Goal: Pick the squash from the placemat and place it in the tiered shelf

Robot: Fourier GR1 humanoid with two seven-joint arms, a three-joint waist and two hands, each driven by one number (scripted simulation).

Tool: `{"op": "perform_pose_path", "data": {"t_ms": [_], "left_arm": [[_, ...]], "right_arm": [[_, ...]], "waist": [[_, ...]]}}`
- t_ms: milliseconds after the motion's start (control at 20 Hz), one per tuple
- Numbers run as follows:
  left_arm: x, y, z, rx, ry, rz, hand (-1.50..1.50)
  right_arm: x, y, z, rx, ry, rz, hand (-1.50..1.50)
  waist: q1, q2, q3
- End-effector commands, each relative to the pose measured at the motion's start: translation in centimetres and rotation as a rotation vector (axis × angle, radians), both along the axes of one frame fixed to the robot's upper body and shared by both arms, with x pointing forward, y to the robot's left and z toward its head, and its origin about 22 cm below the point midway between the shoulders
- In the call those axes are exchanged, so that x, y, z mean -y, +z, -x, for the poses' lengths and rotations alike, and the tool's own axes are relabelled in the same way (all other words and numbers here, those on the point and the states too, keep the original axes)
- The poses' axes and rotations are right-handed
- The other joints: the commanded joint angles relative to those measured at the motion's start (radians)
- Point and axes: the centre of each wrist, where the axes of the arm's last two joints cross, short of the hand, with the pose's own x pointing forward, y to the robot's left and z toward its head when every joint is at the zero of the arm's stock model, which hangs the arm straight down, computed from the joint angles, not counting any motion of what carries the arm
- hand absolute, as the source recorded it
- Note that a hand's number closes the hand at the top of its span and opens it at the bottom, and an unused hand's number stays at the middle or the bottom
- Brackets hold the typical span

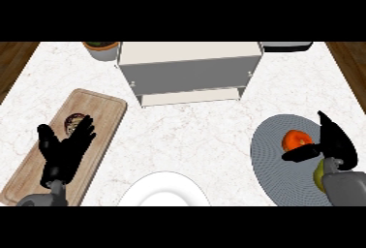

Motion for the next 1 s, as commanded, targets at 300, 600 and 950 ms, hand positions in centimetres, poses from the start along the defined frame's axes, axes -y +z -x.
{"op": "perform_pose_path", "data": {"t_ms": [300,600,950], "left_arm": [[-0.1,1.3,-0.1,-0.015,0.008,-0.016,0.00],[0.2,0.5,-0.7,-0.016,0.005,0.003,0.00],[0.6,-0.5,0.0,-0.020,0.008,-0.016,0.00]], "right_arm": [[2.2,-2.9,-1.9,0.050,0.028,-0.006,-1.50],[0.6,-5.0,-2.4,-0.021,0.116,-0.034,1.50],[-1.5,-4.9,-2.0,-0.011,0.260,-0.066,1.50]], "waist": [[0.002,0.003,-0.003],[0.005,0.004,-0.002],[0.000,0.002,-0.003]]}}
